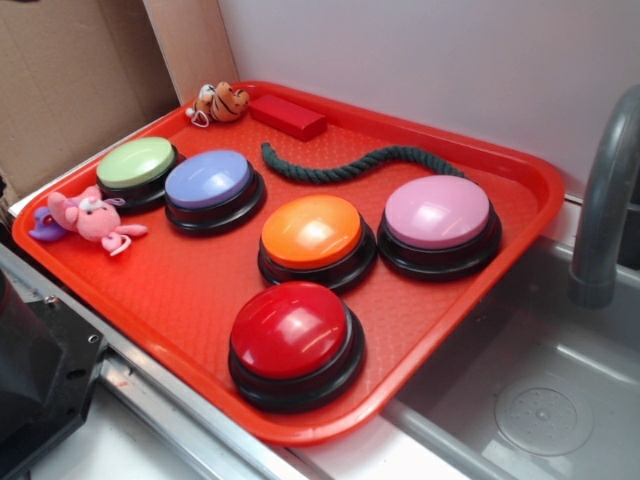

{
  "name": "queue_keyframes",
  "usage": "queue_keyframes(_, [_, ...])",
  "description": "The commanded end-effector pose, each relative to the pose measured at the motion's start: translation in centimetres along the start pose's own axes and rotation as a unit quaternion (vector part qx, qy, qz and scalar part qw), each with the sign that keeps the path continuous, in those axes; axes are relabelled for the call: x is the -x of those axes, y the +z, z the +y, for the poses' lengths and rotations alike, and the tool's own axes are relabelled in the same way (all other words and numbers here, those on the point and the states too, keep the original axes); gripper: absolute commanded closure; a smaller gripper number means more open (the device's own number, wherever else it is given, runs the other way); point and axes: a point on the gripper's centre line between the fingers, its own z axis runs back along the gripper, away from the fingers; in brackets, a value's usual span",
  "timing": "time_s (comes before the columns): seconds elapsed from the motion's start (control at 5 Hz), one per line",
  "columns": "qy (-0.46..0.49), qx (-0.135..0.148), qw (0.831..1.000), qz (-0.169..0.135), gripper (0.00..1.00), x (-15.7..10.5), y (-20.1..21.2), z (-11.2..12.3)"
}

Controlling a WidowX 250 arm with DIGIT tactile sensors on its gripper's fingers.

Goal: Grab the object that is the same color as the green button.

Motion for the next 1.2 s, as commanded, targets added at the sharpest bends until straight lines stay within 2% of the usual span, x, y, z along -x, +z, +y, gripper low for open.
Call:
queue_keyframes(0.0, [0.0, 0.0, 1.0, 0.0, 0.0, 0.0, 0.0, 0.0])
queue_keyframes(0.2, [-0.03, -0.011, 0.999, -0.023, 0.0, -1.6, -1.3, 0.8])
queue_keyframes(0.6, [-0.097, -0.016, 0.994, -0.038, 0.0, -7.3, -5.0, 0.7])
queue_keyframes(1.0, [-0.135, 0.002, 0.99, -0.045, 0.0, -12.2, -10.0, 0.6])
